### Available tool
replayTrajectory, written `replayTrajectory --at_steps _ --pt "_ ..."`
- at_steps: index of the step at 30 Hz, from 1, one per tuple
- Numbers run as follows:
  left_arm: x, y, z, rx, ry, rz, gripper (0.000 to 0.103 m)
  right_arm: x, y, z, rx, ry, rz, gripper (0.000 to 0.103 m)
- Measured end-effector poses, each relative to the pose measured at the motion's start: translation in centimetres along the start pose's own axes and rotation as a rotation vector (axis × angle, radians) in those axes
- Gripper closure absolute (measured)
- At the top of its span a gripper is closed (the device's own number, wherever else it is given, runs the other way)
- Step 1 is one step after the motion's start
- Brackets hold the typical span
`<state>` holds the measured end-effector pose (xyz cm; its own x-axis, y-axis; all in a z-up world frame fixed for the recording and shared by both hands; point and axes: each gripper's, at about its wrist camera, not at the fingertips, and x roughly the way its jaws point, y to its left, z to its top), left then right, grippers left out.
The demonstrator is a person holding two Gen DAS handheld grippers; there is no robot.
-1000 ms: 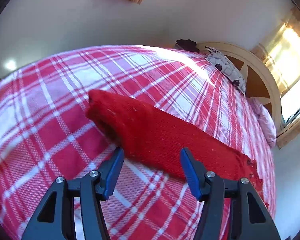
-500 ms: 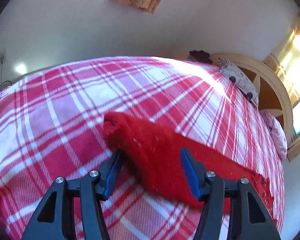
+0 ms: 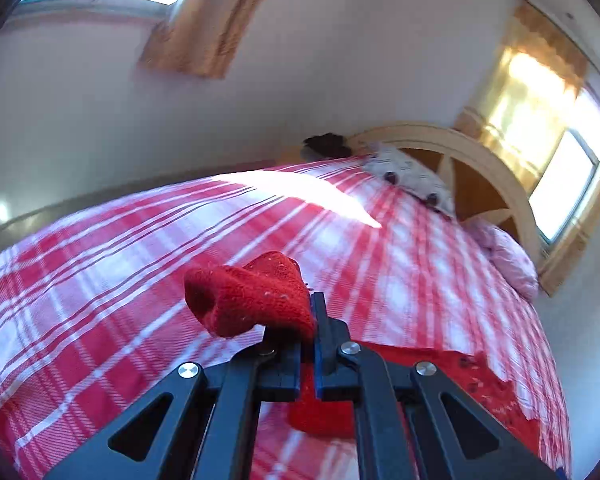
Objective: Fold small clothes
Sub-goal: 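Grasp the sweater side edge with the left gripper and lift it, then fold the lifted side over the sweater center and open the left gripper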
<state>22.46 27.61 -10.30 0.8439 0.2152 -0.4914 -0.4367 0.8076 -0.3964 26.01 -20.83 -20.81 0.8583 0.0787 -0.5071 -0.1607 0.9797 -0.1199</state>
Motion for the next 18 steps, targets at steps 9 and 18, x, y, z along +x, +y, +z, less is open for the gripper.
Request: replayTrajectory --at_steps 9,18 --pt "-1.5 -13.7 -1.4 0.171 0.013 -0.259 0.099 -1.9 -1.9 -0.3 0.056 -0.055 -0.032 0.028" --pt "-1.0 -22.7 -5.2 0.274 0.096 -0.417 0.099 -2.6 -3.7 -1.1 0.124 -0.065 -0.021 0.028"
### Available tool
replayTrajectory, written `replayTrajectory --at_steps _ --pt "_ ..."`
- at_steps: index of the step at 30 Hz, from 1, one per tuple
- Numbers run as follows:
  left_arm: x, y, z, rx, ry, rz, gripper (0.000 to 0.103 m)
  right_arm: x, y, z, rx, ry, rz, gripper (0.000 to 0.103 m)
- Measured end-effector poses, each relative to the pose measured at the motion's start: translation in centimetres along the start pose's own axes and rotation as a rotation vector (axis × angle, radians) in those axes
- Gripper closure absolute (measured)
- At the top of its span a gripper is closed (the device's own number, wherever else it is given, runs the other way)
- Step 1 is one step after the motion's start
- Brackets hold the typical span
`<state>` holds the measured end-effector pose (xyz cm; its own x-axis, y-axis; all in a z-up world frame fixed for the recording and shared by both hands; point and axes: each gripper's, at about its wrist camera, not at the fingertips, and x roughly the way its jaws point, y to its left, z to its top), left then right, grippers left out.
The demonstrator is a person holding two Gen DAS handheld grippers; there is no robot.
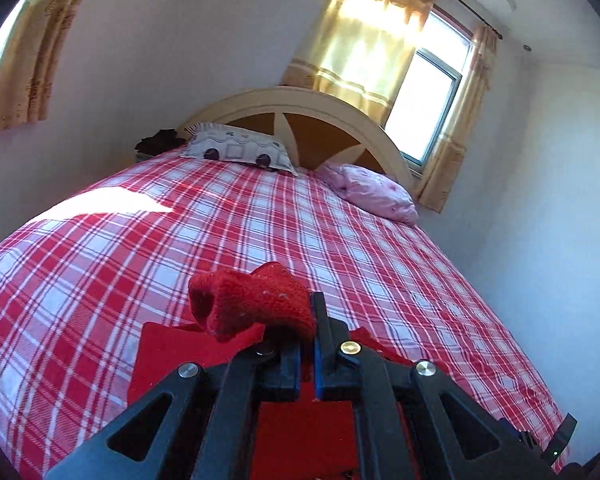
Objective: Fold small clothes
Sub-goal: 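Fold the lifted side over the sweater center and open the left gripper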
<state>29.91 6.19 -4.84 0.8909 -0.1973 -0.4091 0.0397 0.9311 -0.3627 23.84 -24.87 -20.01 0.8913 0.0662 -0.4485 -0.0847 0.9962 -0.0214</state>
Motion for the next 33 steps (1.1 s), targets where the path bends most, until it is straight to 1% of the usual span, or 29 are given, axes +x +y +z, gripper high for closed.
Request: replayTrajectory --at_steps 4,7,10,12,14,15,17,19,21,24,27,29,31,33 --pt "1.4 -3.0 -0.7 0.018 0.024 -0.049 0.099 0.1 -0.4 -0.2 0.017 0.001 0.002 0.028" --pt "2.7 -5.7 -2.1 0.071 0.049 -0.074 0.099 0.1 -0.5 -0.2 0.025 0.001 0.002 0.028" --pt "4.7 -8.5 -4.5 0.156 0.099 -0.079 0.099 0.1 -0.7 -0.3 0.034 0.003 0.002 0.028" --pt "6.1 -9.9 -6.3 0.225 0.119 -0.061 0.099 0.2 -0.8 -0.4 0.040 0.007 0.001 0.028" --pt "7.6 -11.2 -8.4 0.304 0.155 -0.027 0.099 0.3 -1.0 -0.5 0.045 0.009 0.001 0.028" --pt "8.3 -11.7 -9.4 0.334 0.175 -0.024 0.099 0.3 -1.1 -0.5 0.048 0.011 0.001 0.028" --pt "9.7 -12.8 -11.3 0.394 0.242 -0.031 0.099 0.4 -1.0 -0.5 0.051 0.014 -0.001 0.027" --pt "10.4 -14.2 -13.3 0.471 0.286 -0.027 0.098 0.6 -1.2 -0.6 0.055 0.019 -0.003 0.026" --pt "10.4 -15.3 -14.7 0.549 0.291 -0.004 0.098 0.6 -1.3 -0.7 0.061 0.024 -0.003 0.026" --pt "9.3 -16.2 -15.7 0.637 0.264 0.013 0.098 0.8 -1.6 -0.8 0.076 0.030 -0.001 0.026" --pt "8.6 -15.8 -15.3 0.639 0.254 0.002 0.097 1.0 -1.9 -0.9 0.091 0.039 -0.003 0.026" --pt "8.0 -15.1 -14.7 0.615 0.230 0.007 0.097 1.2 -2.1 -1.0 0.098 0.048 -0.006 0.026" --pt "7.7 -15.0 -14.3 0.618 0.210 -0.003 0.097 1.3 -2.0 -1.0 0.100 0.053 -0.010 0.026" --pt "8.0 -15.3 -14.0 0.618 0.219 -0.024 0.097 1.6 -1.9 -1.1 0.090 0.066 -0.018 0.025"
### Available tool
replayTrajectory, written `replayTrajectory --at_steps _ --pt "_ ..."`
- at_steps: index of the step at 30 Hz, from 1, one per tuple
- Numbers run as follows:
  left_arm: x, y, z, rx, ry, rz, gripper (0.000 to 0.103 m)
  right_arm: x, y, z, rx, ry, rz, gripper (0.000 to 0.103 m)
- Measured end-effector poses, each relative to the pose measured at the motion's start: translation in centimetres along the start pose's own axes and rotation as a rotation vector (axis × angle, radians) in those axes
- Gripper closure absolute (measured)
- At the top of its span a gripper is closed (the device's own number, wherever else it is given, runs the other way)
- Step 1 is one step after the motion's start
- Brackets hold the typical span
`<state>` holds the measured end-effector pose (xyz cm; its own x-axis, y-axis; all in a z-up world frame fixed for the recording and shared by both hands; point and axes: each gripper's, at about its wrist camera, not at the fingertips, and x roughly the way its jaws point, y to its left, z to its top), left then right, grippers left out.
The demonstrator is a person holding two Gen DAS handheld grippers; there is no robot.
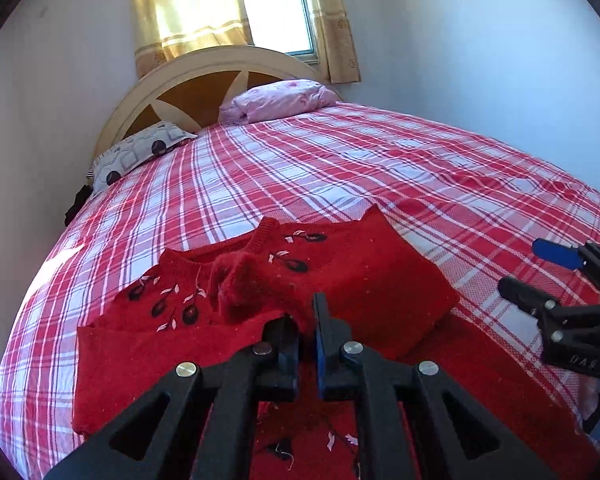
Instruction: Fold small clothes
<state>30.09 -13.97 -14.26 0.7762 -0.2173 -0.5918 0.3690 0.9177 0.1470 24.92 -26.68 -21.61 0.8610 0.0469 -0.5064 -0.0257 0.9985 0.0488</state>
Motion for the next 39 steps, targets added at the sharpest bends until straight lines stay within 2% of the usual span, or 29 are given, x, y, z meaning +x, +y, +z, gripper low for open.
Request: replayTrajectory --at_steps 4,5,6,8,12,15,18,20,22,24,25,28,30,31,34,36,39 --pt "-0.1 -0.1 1.9 -0.051 -0.033 -0.055 0.095 0.3 0.4 -0.1 -0.023 0.013 -0.016 0.024" --pt "-0.1 -0.4 2.5 -0.056 -0.047 -0.067 0.081 0.4 0.4 -0.2 -0.024 0.015 -0.018 0.024" --pt "0.1 -0.7 3.2 -0.061 -0.048 -0.089 0.048 0.5 0.4 -0.2 -0.023 0.021 -0.025 0.024" --pt "0.6 -1.0 4.6 -0.095 -0.056 -0.080 0.016 0.8 0.4 -0.3 -0.023 0.034 -0.031 0.024" --pt "-0.3 -0.9 5.2 -0.120 -0.096 -0.111 0.016 0.6 0.3 -0.4 -0.018 0.031 -0.039 0.024" --pt "-0.9 0.0 3.8 -0.079 -0.090 -0.053 0.016 0.5 -0.1 -0.4 0.006 0.029 -0.026 0.024" --pt "-1.2 2.5 0.9 -0.069 -0.055 0.094 0.016 0.4 -0.6 -0.3 0.034 0.028 -0.006 0.024" --pt "-1.8 4.5 -0.9 -0.090 -0.042 0.172 0.016 0.0 -0.8 -0.2 0.046 0.011 0.019 0.024" --pt "-2.7 7.3 -3.0 -0.119 -0.034 0.290 0.016 -0.6 -0.7 0.2 0.051 -0.009 0.060 0.024" --pt "-3.1 9.8 -4.6 -0.157 -0.017 0.377 0.016 -1.0 -0.3 1.0 0.050 -0.006 0.124 0.024" --pt "-3.1 11.0 -5.4 -0.181 -0.005 0.397 0.016 -0.8 0.2 1.5 0.052 0.015 0.169 0.024" --pt "-2.0 14.2 -7.7 -0.271 0.100 0.464 0.016 0.4 1.6 3.1 0.072 0.081 0.290 0.031" --pt "-1.6 15.3 -9.4 -0.344 0.136 0.424 0.016 2.1 3.0 4.5 0.077 0.140 0.353 0.040" --pt "-1.5 15.4 -10.1 -0.359 0.146 0.413 0.016 3.0 3.7 4.9 0.073 0.164 0.366 0.040" --pt "-1.1 15.6 -11.2 -0.387 0.172 0.408 0.016 5.3 5.3 5.8 0.049 0.201 0.366 0.040" --pt "-1.2 16.4 -11.4 -0.428 0.166 0.414 0.016 7.4 6.3 6.1 0.052 0.260 0.385 0.045" --pt "-0.6 17.3 -12.2 -0.470 0.204 0.407 0.016 9.8 7.2 5.9 0.047 0.318 0.366 0.050"
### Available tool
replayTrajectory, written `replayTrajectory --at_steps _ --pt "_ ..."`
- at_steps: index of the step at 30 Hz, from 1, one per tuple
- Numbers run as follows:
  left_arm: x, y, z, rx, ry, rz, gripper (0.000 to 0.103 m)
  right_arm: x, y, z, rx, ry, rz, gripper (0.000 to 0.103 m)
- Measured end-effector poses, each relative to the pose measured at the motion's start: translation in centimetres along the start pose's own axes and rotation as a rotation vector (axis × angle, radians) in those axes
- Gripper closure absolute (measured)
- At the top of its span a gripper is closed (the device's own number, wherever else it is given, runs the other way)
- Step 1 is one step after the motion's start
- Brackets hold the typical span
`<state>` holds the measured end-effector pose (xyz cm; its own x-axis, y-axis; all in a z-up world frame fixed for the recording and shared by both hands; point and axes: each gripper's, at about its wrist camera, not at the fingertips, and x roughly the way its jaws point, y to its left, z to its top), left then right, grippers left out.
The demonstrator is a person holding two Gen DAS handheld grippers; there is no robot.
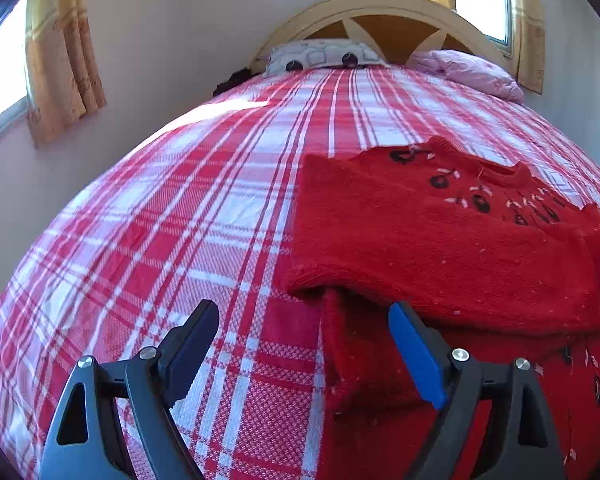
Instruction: Fold small clothes
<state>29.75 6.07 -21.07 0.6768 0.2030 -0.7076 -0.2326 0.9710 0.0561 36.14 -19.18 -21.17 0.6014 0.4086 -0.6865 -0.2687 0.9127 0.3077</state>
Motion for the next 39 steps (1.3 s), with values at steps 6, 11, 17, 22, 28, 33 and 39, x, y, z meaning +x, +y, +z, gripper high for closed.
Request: replayTrajectory --at_steps 6,11,17,22,28,33,39 --pt "1.1 1.0 -0.4 -0.050 0.057 -0.003 0.016 2.0 -0.1 -0.3 0.026 0.065 -0.016 0.089" --pt "1.3 1.3 -0.6 -0.057 0.074 -0.013 0.015 -0.5 0.4 0.1 0.004 -0.004 -0.046 0.091" --pt "1.4 1.5 -0.7 -0.069 0.079 -0.022 0.015 -2.8 -0.2 1.0 0.015 -0.075 -0.059 0.091" --pt "1.4 1.3 -0.7 -0.065 0.076 -0.014 0.015 -0.1 -2.2 -0.2 0.070 0.012 -0.148 0.091" --pt "-0.9 2.7 -0.5 -0.127 0.018 -0.036 0.015 0.5 -2.7 -1.1 0.029 -0.012 -0.169 0.085" --pt "-4.8 4.7 0.7 -0.171 -0.133 -0.003 0.015 -2.1 -2.2 -1.2 0.018 -0.076 -0.185 0.046" --pt "-3.0 1.5 4.2 -0.089 -0.109 -0.072 0.015 -3.6 1.4 -0.7 -0.077 -0.129 -0.110 0.046"
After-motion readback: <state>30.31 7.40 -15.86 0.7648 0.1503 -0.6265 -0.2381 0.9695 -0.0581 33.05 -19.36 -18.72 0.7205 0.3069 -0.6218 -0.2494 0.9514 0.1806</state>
